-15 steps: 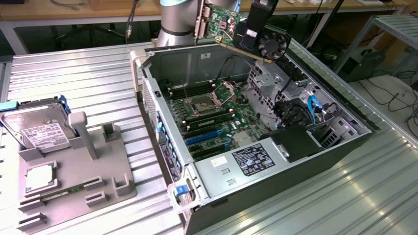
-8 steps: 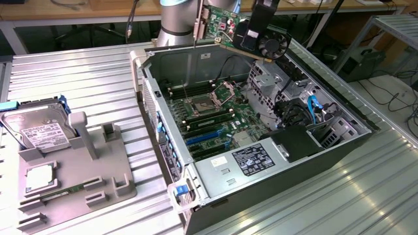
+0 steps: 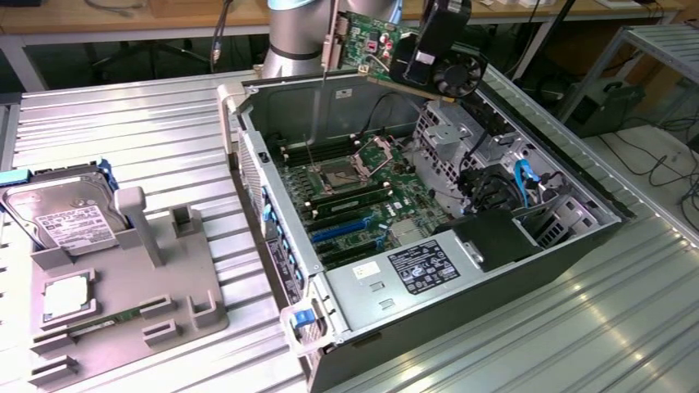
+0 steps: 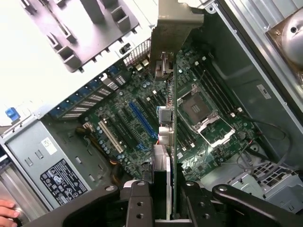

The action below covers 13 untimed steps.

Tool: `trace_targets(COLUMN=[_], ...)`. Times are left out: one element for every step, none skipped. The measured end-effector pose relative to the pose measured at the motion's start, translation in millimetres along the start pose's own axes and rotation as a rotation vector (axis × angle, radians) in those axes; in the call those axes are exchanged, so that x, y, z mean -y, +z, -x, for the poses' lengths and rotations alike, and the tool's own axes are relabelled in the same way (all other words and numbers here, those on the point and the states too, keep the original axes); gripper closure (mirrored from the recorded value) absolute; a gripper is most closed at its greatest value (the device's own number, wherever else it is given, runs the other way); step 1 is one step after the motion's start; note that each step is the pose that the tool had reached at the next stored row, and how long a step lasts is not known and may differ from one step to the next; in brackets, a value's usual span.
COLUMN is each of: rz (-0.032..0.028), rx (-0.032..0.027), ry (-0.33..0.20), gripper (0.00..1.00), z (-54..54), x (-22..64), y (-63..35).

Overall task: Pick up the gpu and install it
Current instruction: 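Insert the gpu into the slot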

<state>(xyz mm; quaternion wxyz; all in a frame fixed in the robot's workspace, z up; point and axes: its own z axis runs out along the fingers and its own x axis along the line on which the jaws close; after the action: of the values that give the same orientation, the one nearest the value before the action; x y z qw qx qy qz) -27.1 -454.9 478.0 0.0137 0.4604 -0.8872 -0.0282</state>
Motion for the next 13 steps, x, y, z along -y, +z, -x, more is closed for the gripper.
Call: trace_targets(rz=[0.0,0.0001,0.0001,0.0001,0.0001,0.0001,0.0001,0.0002,0.0001,0.0002,0.0002,0.0002,0.0002], rx=[-0.0006,-0.0012,-0.0019,-0.0026,-0.0032,-0.0038,-0.0044,-0.0051,-0.0057,-0.0064,-0.007,-0.0078,-0.0084], ry=[-0.01,-0.02,-0.031,-0.04,-0.051,-0.061,-0.071,-0.081,-0.091,-0.101,-0.111,-0.123,-0.134], gripper=[0.73,0.73,0.73,0.73,0.73,0.73,0.73,0.73,0.73,0.73,0.73,0.73,0.73], z=[0.0,-0.1,-0.1,-0.1,-0.2,-0.2,-0.2,-0.3,-0.3,-0.3,-0.3,-0.4,-0.4], x=[0.0,0.0,0.1,0.1,0.1,0.1,0.2,0.2,0.2,0.2,0.2,0.3,0.3], y=[0.0,0.0,0.0,-0.1,0.0,0.0,0.0,0.0,0.0,0.0,0.0,0.0,0.0])
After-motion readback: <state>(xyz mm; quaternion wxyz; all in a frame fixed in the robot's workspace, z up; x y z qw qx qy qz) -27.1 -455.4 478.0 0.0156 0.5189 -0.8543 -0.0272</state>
